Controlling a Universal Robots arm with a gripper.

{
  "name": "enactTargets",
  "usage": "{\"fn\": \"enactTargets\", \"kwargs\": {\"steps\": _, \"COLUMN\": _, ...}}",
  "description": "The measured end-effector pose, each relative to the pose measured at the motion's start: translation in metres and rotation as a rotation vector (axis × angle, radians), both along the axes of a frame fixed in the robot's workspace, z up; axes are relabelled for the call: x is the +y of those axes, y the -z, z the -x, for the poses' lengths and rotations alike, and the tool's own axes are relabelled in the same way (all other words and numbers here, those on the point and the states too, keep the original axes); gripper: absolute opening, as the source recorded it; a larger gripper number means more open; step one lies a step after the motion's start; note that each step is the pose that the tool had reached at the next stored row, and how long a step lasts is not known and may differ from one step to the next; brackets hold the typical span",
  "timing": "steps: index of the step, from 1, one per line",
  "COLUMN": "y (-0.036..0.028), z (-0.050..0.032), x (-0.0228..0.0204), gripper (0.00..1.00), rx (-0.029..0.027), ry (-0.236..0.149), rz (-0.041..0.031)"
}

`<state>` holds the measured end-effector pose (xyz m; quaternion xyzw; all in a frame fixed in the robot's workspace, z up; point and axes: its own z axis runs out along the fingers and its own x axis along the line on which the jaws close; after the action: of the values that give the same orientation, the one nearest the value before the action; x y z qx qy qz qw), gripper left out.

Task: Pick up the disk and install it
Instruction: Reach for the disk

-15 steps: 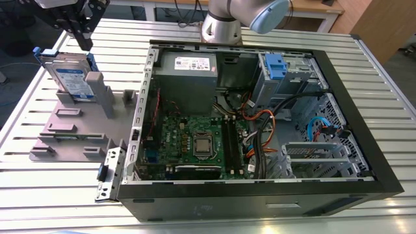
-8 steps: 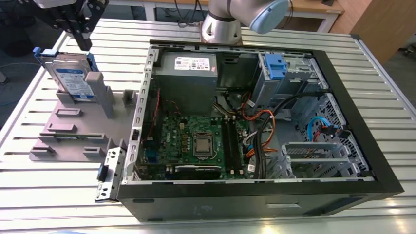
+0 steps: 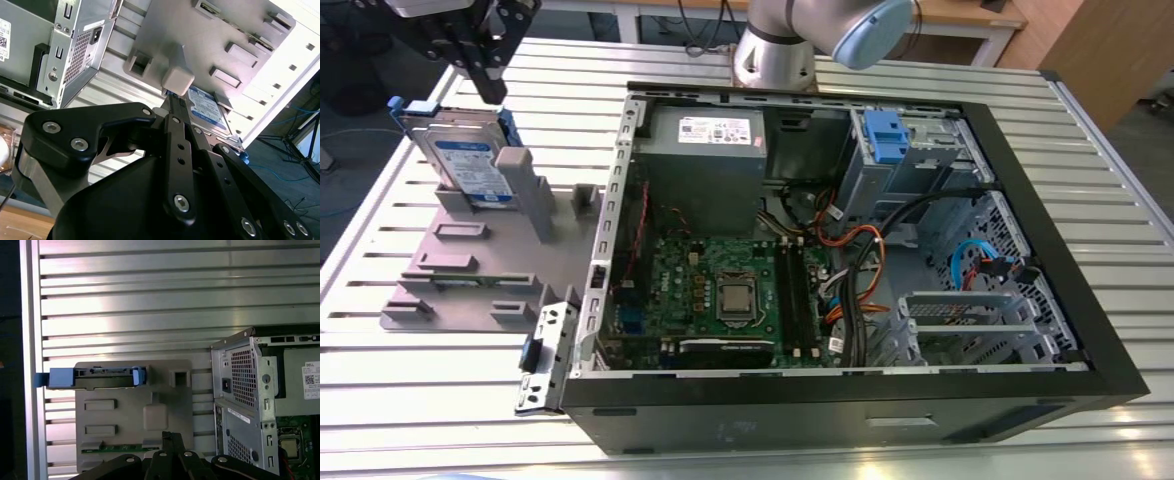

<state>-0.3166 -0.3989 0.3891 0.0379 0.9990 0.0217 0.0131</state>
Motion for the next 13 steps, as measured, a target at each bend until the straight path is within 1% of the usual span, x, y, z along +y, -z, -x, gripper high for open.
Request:
{"fn": "enactTargets", "kwargs": {"steps": 4, "y": 0.0001, "z": 0.0008, "x": 0.0000, "gripper": 0.11, "rx": 0.0000, "ry": 0.000, "rz": 0.0000}}
{"fn": "enactTargets", "kwargs": {"steps": 6, "y": 0.0006, "z": 0.0052, "x": 0.0000, "gripper": 0.11, "rx": 0.0000, "ry": 0.000, "rz": 0.0000}}
{"fn": "enactTargets", "kwargs": {"steps": 13, "y": 0.0007, "z": 0.0067, "x": 0.0000, "gripper": 0.11, "rx": 0.0000, "ry": 0.000, "rz": 0.0000}}
